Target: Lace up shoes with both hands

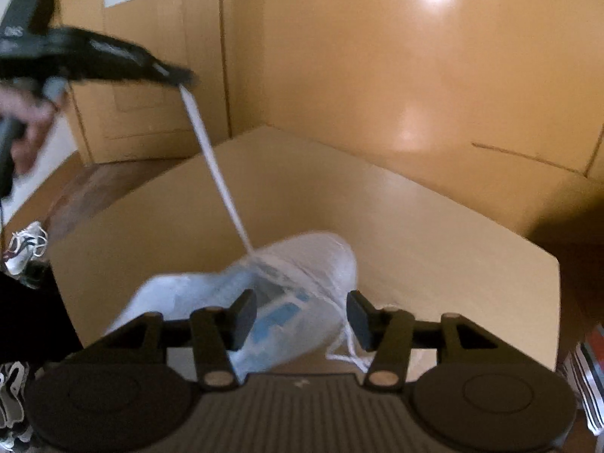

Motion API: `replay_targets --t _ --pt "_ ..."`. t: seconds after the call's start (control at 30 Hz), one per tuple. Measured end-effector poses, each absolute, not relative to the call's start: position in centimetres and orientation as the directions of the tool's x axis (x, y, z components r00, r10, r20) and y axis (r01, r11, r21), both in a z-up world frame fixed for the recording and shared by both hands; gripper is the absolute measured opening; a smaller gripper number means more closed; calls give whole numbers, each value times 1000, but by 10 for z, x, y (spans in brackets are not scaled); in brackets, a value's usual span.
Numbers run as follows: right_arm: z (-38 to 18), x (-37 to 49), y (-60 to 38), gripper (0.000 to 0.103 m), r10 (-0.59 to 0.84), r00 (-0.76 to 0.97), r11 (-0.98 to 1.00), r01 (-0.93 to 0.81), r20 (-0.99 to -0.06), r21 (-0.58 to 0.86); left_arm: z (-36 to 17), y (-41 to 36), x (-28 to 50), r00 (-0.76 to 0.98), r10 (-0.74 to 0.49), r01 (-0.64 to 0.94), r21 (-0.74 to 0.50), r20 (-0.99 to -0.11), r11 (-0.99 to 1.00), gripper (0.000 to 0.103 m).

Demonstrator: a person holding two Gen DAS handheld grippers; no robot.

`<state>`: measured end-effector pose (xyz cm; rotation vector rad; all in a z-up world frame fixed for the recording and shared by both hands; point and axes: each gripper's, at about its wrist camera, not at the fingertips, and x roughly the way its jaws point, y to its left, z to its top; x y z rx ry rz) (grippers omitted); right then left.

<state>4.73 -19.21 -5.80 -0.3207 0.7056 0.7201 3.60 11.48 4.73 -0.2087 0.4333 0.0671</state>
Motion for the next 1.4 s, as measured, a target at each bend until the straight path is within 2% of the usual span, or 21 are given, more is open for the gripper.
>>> replay_targets --t 0.17,0.3,0.37,0.4,0.57,0.73,0.93,1.17,1.23,1.27,1.3,1.4 --pt "-62 63 -221 52 452 534 767 -642 -715 6 63 179 11 907 208 -280 -155 -366 947 0" --pt "-69 76 -239 51 412 555 808 -589 -723 8 72 216 -7 891 309 -376 -159 -333 913 0" --pt "-76 91 -241 49 385 567 815 -578 -728 -19 70 216 -7 890 305 -374 -157 -339 914 0" --pt "-79 98 -242 44 372 572 819 -573 -731 -32 67 211 -4 891 292 -359 -147 -347 922 0" --pt "-96 135 -246 35 303 600 833 -544 -740 -100 46 163 17 896 163 -222 -98 -414 970 0" --pt "-110 159 -228 35 271 607 793 -580 -747 -184 29 111 36 881 40 -79 -65 -471 995 0" --pt "-129 181 -227 35 234 581 783 -588 -779 -204 21 92 40 870 -11 -25 -66 -494 998 0" --pt "-127 193 -243 35 295 552 805 -583 -780 -109 25 87 45 863 -28 -12 -77 -504 997 0" --pt "-125 194 -246 29 306 543 812 -577 -782 -83 23 85 50 861 -33 -11 -82 -507 997 0" --pt "-125 195 -247 11 312 539 816 -574 -783 -70 21 83 53 861 -34 -10 -84 -508 996 0" --pt "-124 195 -248 4 318 534 819 -571 -783 -57 20 81 55 860 -35 -9 -84 -509 996 0" --pt "-122 197 -252 2 335 521 828 -561 -785 -19 16 79 58 859 -38 -6 -85 -510 996 0"
